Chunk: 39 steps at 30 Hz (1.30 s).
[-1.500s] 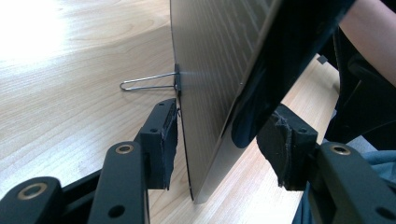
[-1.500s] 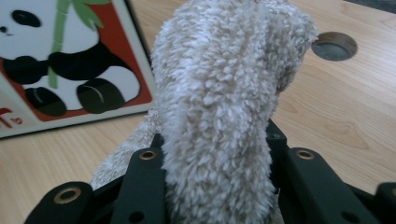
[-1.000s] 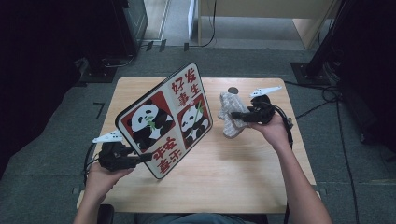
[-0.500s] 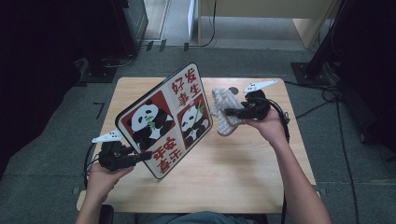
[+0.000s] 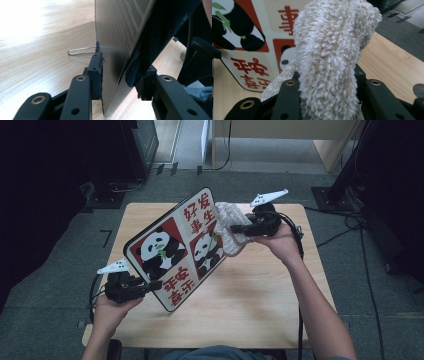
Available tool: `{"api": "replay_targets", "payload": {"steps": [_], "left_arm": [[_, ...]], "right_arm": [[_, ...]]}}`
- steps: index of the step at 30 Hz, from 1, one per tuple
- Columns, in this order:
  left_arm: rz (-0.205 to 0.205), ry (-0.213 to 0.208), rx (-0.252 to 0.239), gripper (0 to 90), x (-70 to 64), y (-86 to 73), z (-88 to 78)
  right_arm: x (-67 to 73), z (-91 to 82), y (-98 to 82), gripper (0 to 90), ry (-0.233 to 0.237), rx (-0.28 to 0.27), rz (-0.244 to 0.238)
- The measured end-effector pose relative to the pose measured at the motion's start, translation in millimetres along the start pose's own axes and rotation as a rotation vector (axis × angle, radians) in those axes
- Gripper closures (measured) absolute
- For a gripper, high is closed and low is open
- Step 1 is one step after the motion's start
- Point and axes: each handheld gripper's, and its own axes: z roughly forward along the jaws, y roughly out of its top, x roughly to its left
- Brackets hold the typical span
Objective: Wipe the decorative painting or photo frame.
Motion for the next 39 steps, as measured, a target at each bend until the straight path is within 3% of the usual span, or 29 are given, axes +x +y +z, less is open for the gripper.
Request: {"api": "replay_targets", "payload": {"steps": [9,14,18,22,29,39], "left_arm": [[-0.001,-0.003,-0.013,69.0,1.1,0.7,-1.0],[0.002,-0.008,-0.001,73.6,0.4,1.5,0.5],[-0.004,-0.002,-0.003,74.6,0.7,1.8,-0.2],[0.018,0.011,-0.005,75.6,-0.2,1.4,-2.2],[0.018,0.031,0.021,77.7,0.4,4.8,-4.9],[0.011,0.026,0.023,77.4,-0.8,3.9,-5.4]], "right_arm": [[10.5,5.8,31.6,63.7,0.020,0.004,-0.035],[15.9,3.5,47.2,63.8,0.046,-0.038,-0.043],[18.1,6.8,56.4,63.8,0.038,-0.053,-0.051],[14.8,14.9,56.3,63.8,0.033,-0.037,-0.043],[12.2,14.8,46.7,64.1,0.055,-0.084,-0.018],[11.3,18.0,47.5,64.1,0.066,-0.073,-0.032]]}}
